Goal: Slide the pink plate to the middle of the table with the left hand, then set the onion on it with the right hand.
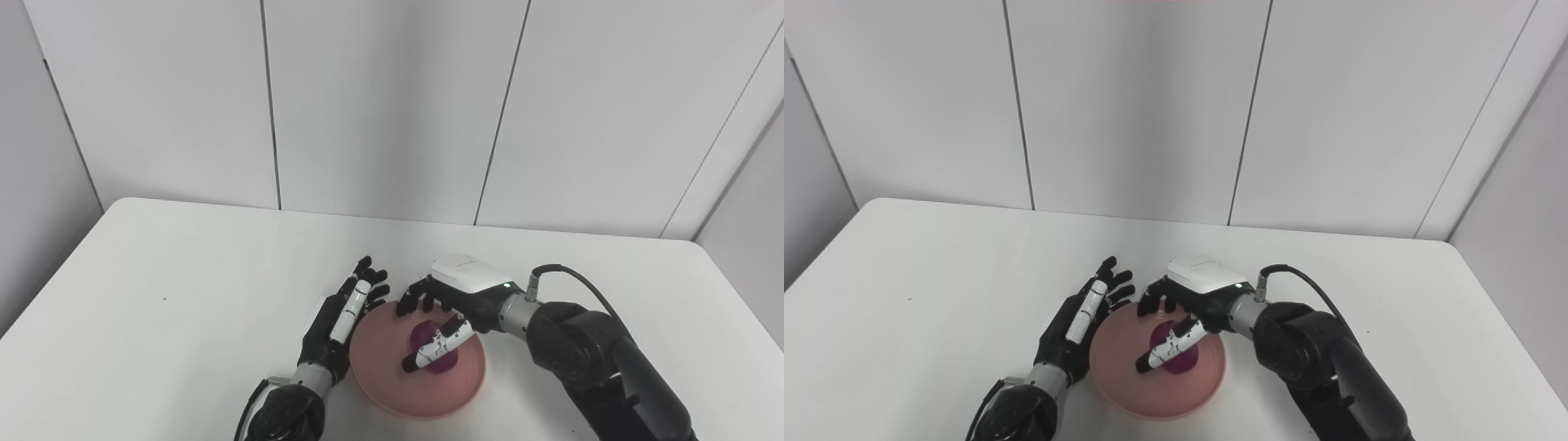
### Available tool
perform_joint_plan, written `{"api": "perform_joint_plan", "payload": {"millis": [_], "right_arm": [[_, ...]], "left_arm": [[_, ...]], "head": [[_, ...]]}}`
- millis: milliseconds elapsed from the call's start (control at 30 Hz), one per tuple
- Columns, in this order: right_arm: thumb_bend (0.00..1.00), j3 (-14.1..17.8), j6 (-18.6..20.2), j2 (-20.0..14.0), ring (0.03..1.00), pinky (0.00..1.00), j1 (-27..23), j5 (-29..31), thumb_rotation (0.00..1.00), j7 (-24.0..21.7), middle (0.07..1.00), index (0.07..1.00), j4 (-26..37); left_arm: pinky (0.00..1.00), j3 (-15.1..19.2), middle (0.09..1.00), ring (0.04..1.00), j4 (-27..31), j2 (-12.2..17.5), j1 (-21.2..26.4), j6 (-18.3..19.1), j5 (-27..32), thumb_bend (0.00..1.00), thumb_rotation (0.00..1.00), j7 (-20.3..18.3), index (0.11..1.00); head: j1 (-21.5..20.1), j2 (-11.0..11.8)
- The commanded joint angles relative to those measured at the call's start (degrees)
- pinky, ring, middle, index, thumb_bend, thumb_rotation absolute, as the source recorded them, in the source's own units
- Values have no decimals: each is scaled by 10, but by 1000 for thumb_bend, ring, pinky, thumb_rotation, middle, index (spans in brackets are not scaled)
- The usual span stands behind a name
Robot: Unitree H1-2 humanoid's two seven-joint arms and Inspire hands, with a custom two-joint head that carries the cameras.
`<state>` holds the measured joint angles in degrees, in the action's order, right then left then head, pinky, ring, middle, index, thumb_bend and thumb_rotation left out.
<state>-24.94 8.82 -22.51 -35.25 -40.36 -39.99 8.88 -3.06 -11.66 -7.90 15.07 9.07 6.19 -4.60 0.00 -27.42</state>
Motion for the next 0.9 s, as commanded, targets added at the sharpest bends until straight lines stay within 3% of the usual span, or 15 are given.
{"api": "perform_joint_plan", "payload": {"millis": [0, 100, 200, 300, 367, 433, 500, 633, 700, 867], "right_arm": [[1000, 27, -14, -3, 588, 491, -29, 20, 610, 23, 661, 679, 19], [1000, 53, -12, 8, 595, 504, -11, 35, 617, 54, 661, 694, 26], [952, 92, -30, 33, 757, 665, 26, 64, 604, 120, 765, 752, 21], [947, 140, -1, 75, 831, 718, 66, 118, 606, 166, 840, 806, 8], [941, 178, 25, 106, 884, 794, 88, 168, 693, 186, 896, 877, -8], [929, 214, 49, 135, 892, 805, 108, 214, 727, 204, 915, 900, -27], [885, 240, 68, 154, 955, 902, 121, 243, 825, 218, 961, 948, -40], [823, 289, 84, 186, 994, 982, 140, 325, 786, 239, 991, 981, -65], [825, 301, 92, 192, 999, 996, 149, 353, 759, 245, 992, 979, -73], [827, 301, 75, 193, 1000, 1000, 179, 386, 826, 255, 1000, 985, -90]], "left_arm": [[882, 3, 891, 872, -38, 5, -24, 41, -1, 636, 801, 6, 936], [887, 3, 894, 873, -37, 6, -25, 39, -2, 637, 801, 4, 938], [884, 3, 898, 878, -35, 8, -26, 38, -3, 639, 805, 4, 940], [884, 4, 902, 877, -34, 10, -27, 38, -3, 634, 805, 4, 943], [899, 4, 909, 885, -33, 12, -27, 38, -3, 630, 810, 2, 951], [907, 5, 911, 888, -32, 15, -27, 38, -3, 630, 812, 1, 954], [909, 6, 909, 889, -29, 17, -27, 40, -2, 620, 812, 0, 953], [912, 9, 909, 889, -26, 18, -25, 44, 1, 623, 804, -1, 951], [915, 9, 909, 891, -23, 20, -25, 47, 1, 625, 806, -2, 950], [923, 10, 913, 896, -20, 22, -24, 52, 3, 614, 813, -5, 954]], "head": [[1, 0], [0, 0], [0, 0], [-2, -1], [-4, 0], [-6, -1], [-8, 0], [-13, 0], [-15, -1], [-16, -1]]}}
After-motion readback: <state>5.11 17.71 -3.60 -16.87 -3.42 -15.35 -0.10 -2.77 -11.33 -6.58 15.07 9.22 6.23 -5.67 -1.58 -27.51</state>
